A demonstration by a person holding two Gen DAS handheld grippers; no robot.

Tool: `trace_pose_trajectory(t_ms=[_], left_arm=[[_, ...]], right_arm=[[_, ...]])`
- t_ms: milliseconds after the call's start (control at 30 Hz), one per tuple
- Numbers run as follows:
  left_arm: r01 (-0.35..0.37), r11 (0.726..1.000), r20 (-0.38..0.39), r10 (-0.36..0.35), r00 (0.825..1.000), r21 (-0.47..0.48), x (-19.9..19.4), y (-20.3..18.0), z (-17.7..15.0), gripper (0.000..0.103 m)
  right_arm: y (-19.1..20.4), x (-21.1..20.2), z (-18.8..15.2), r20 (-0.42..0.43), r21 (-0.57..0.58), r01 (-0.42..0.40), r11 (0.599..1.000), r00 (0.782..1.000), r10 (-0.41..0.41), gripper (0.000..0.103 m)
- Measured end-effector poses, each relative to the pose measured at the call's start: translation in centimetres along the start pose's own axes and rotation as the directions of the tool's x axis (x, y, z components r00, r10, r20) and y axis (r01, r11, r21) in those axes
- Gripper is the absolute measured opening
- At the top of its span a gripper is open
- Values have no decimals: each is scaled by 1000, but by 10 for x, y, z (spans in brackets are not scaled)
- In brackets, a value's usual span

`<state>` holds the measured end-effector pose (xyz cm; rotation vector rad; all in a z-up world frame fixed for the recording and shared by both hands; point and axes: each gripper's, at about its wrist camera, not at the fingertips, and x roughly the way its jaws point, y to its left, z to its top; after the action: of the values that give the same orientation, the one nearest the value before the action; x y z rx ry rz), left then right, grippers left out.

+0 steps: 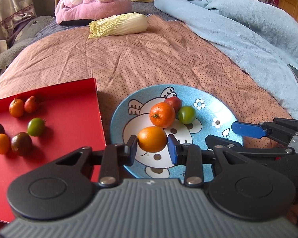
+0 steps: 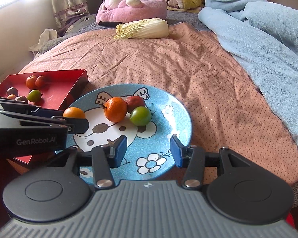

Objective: Organize fruits
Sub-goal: 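Lower the orange onto the blue plate and open the left gripper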

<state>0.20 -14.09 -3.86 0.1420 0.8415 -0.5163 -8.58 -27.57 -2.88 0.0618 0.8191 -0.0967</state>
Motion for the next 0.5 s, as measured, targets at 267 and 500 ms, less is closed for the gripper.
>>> trace_pose_trajectory(t_ms=[267, 500], left_arm=[[14, 1000, -16, -14, 1000, 9, 11, -8, -2, 36], [19, 1000, -17, -19, 1000, -3, 15, -6, -2, 36]], right_arm=[[3, -8, -7, -5, -25, -7, 1000, 1000, 7, 58], [3, -11, -8, -4, -34, -2, 999, 1000, 2, 58]])
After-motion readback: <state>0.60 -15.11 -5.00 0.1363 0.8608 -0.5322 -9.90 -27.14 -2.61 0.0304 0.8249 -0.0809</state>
